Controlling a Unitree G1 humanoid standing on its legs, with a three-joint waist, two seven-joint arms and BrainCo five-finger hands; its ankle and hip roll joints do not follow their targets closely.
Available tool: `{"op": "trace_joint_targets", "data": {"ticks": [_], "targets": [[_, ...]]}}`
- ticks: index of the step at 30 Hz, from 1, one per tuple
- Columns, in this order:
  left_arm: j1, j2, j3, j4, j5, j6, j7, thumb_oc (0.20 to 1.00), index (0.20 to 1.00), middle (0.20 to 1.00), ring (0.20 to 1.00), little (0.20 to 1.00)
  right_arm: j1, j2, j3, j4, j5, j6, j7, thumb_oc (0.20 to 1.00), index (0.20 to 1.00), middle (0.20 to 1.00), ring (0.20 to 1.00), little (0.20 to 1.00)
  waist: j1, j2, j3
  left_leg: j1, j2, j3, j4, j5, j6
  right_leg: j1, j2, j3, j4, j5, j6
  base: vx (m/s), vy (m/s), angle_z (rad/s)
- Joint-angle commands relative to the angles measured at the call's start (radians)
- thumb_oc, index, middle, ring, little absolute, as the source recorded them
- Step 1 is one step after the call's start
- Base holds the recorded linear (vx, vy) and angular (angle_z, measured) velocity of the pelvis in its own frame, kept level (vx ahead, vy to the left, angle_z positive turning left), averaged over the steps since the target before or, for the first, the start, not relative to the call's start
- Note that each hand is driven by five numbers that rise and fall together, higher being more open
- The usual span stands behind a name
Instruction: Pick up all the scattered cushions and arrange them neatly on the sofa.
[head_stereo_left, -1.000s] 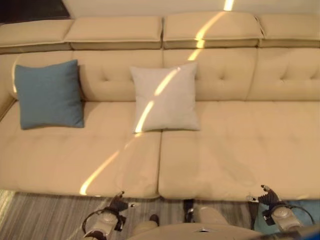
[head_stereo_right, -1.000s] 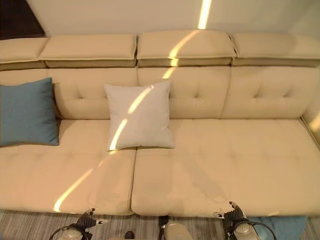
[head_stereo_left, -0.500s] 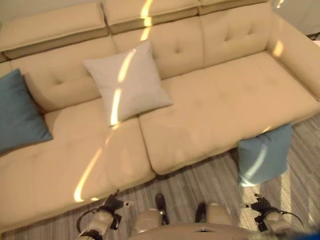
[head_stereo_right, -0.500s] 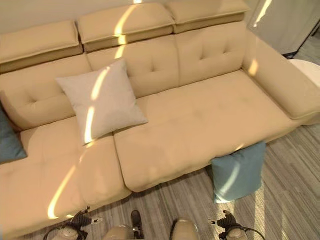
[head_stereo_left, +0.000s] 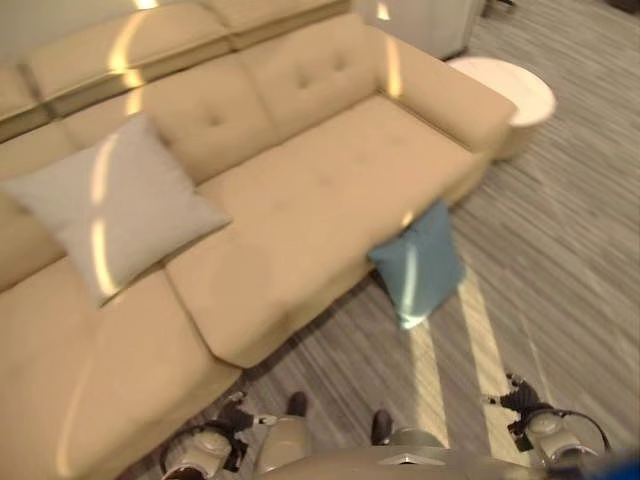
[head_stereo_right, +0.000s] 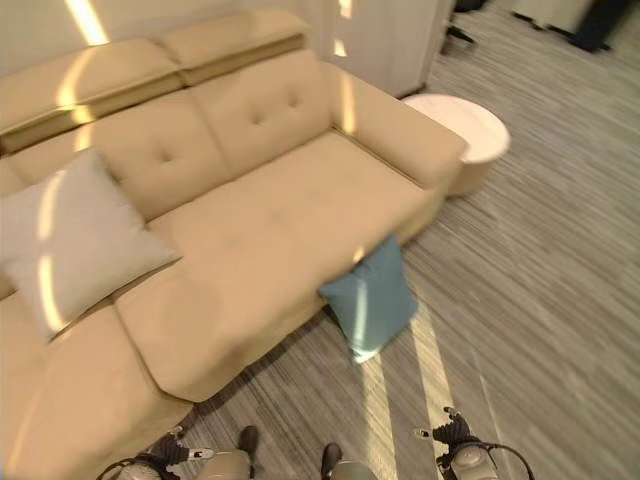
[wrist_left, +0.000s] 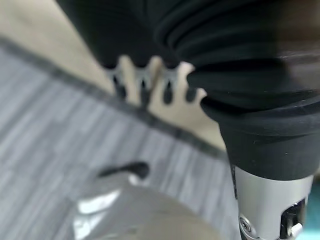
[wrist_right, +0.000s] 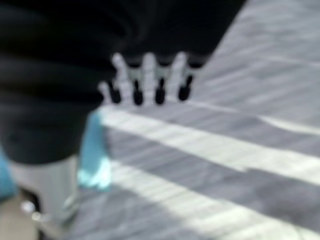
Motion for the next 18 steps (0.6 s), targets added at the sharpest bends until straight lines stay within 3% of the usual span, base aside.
{"op": "trace_joint_targets", "data": {"ticks": [1, 3, 4, 6, 7, 8, 10, 13, 18], "targets": [[-0.035, 0.042, -0.006, -0.009, 0.013, -0.014, 0.009, 1.000, 1.000, 1.000, 1.000, 1.000, 0.002, -0.005, 0.011, 0.012, 0.010, -0.001, -0.012, 1.000, 1.000, 1.000, 1.000, 1.000, 0.012, -0.028, 0.012, -0.085, -0.009, 0.050, 0.099, -0.110, 0.024, -0.031, -0.060, -0.007, -0.004, 0.052, 0.117, -0.09, 0.202, -1.17], [-0.043, 0.045, -0.012, -0.013, 0.014, -0.014, 0.011, 1.000, 1.000, 1.000, 1.000, 1.000, -0.003, -0.004, 0.012, 0.017, 0.009, 0.004, -0.013, 1.000, 1.000, 1.000, 1.000, 1.000, 0.011, -0.029, 0.016, -0.082, -0.007, 0.076, 0.087, -0.110, 0.028, -0.058, -0.062, 0.013, -0.001, 0.068, 0.128, -0.13, 0.170, -1.06], [-0.058, 0.052, -0.014, -0.024, 0.017, -0.017, 0.021, 1.000, 1.000, 1.000, 1.000, 1.000, -0.014, 0.000, 0.015, 0.022, 0.008, 0.011, -0.018, 1.000, 1.000, 1.000, 1.000, 1.000, 0.002, -0.033, 0.027, -0.084, -0.004, 0.126, 0.075, -0.107, 0.038, -0.108, -0.073, 0.027, 0.001, 0.104, 0.153, -0.20, 0.189, -1.42], [-0.072, 0.063, -0.011, -0.030, 0.015, -0.018, 0.025, 1.000, 1.000, 1.000, 1.000, 1.000, -0.019, 0.008, 0.018, 0.025, 0.004, 0.016, -0.016, 1.000, 1.000, 1.000, 1.000, 1.000, 0.015, -0.034, 0.041, -0.076, 0.009, 0.187, 0.054, -0.105, 0.046, -0.148, -0.088, -0.013, 0.016, 0.121, 0.160, -0.22, 0.174, -1.67], [-0.074, 0.067, -0.004, -0.034, 0.012, -0.016, 0.024, 1.000, 1.000, 1.000, 1.000, 1.000, -0.020, 0.008, 0.018, 0.027, 0.000, 0.016, -0.014, 1.000, 1.000, 1.000, 1.000, 1.000, 0.029, -0.027, 0.041, -0.080, 0.023, 0.220, 0.047, -0.097, 0.046, -0.153, -0.122, -0.121, 0.030, 0.114, 0.156, -0.20, 0.162, -2.34], [-0.069, 0.069, -0.004, -0.043, 0.026, -0.008, 0.024, 1.000, 1.000, 1.000, 1.000, 1.000, -0.017, 0.007, 0.015, 0.028, -0.003, 0.017, -0.014, 1.000, 1.000, 1.000, 1.000, 1.000, 0.040, -0.006, 0.039, -0.066, 0.047, 0.283, 0.034, -0.085, 0.050, -0.127, -0.172, -0.297, 0.098, 0.064, 0.132, -0.15, 0.131, -2.14], [-0.066, 0.069, -0.002, -0.042, 0.027, -0.007, 0.024, 1.000, 1.000, 1.000, 1.000, 1.000, -0.014, 0.009, 0.015, 0.026, -0.004, 0.016, -0.012, 1.000, 1.000, 1.000, 1.000, 1.000, 0.041, -0.005, 0.040, -0.057, 0.050, 0.299, 0.030, -0.082, 0.051, -0.117, -0.177, -0.312, 0.122, 0.050, 0.125, -0.09, 0.084, -1.00], [-0.064, 0.067, 0.008, -0.021, 0.028, -0.004, 0.019, 1.000, 1.000, 1.000, 1.000, 1.000, -0.012, 0.011, 0.015, 0.023, -0.004, 0.017, -0.016, 1.000, 1.000, 1.000, 1.000, 1.000, 0.056, -0.011, 0.031, -0.054, 0.059, 0.385, 0.031, -0.076, 0.054, -0.054, -0.182, -0.360, 0.132, 0.016, 0.124, -0.11, -0.029, -0.66], [-0.053, 0.040, 0.013, -0.009, 0.020, -0.004, 0.022, 1.000, 1.000, 1.000, 1.000, 1.000, -0.006, 0.011, 0.019, 0.016, 0.010, 0.015, -0.020, 1.000, 1.000, 1.000, 1.000, 1.000, 0.053, -0.016, 0.034, -0.044, 0.080, 0.414, 0.047, -0.074, 0.041, -0.033, -0.136, -0.315, 0.046, 0.022, 0.118, 0.01, -0.169, -0.61]]}}
